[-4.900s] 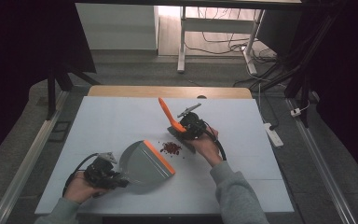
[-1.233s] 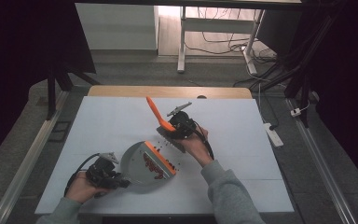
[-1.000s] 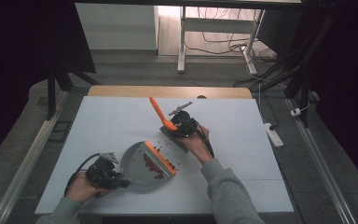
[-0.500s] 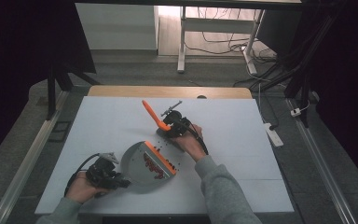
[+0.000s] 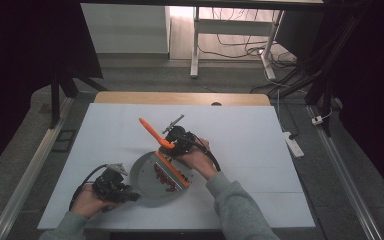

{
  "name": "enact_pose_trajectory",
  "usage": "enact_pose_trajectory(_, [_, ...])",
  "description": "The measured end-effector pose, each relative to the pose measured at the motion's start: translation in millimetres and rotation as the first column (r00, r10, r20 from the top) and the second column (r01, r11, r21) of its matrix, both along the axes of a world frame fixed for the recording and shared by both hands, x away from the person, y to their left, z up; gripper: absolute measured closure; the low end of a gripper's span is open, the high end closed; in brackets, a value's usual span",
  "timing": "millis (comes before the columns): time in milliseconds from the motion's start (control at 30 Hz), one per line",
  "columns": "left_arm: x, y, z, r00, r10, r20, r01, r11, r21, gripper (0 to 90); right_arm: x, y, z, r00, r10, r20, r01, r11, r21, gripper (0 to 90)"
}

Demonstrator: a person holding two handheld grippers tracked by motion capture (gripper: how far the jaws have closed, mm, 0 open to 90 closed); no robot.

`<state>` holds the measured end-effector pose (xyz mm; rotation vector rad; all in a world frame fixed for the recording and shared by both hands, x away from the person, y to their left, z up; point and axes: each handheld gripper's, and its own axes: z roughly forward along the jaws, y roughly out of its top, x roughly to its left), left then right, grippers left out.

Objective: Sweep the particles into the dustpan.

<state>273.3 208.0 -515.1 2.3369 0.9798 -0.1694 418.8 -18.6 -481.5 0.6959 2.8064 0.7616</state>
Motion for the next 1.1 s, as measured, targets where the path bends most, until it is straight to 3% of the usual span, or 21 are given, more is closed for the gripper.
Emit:
enact_pose_trajectory(133, [0.0,0.1,-0.1,1.0,-0.002,-0.001,0.002,1.0,0.001,61.5,-6.6,3.6,-0.2,0.9997,0.021,-0.015,-0.021,1.0,0.019,70.9])
enact_pose_trajectory(200, [0.0,0.1,0.0,1.0,-0.001,-0.001,0.001,1.0,0.001,61.5,-11.2,4.3,1.6,0.9989,0.034,-0.033,-0.032,0.997,0.067,70.9])
enact_pose_trajectory(267, [0.0,0.0,0.0,1.0,0.0,0.0,0.0,1.0,0.001,61.5,-15.0,5.8,3.7,0.9946,0.063,-0.083,-0.054,0.992,0.112,70.9])
enact_pose_trajectory(367, [-0.1,0.0,0.0,1.0,0.001,0.001,-0.001,1.0,0.001,61.5,-22.3,10.2,6.4,0.9901,0.102,-0.096,-0.09,0.988,0.126,70.9])
enact_pose_trajectory(433, [-0.1,0.0,0.0,1.0,0.001,0.001,-0.001,1.0,0.0,61.5,-25.4,11.4,10.8,0.99,0.119,-0.076,-0.107,0.984,0.146,70.9])
enact_pose_trajectory(467, [-0.2,0.0,0.2,1.0,0.001,0.001,-0.001,1.0,0.001,61.5,-25.8,9.9,15.8,0.9928,0.112,-0.041,-0.105,0.983,0.15,70.9])
enact_pose_trajectory(767, [-0.3,0.0,0.3,1.0,0.001,0.001,-0.001,1.0,0.0,61.5,-14.8,-13.9,21.0,0.9991,0.027,0.034,-0.03,0.995,0.091,70.9])
enact_pose_trajectory(933, [-0.3,-0.1,0.3,1.0,0.0,0.001,0.0,1.0,0.002,61.5,-7.9,-33.7,21.8,0.9991,-0.036,0.021,0.034,0.994,0.1,70.9])
enact_pose_trajectory(1100, [-0.6,0.1,0.3,1.0,-0.006,0.0,0.006,1.0,0.003,61.5,-12.1,-51.4,22.1,0.9977,-0.064,0.02,0.062,0.993,0.102,70.9])
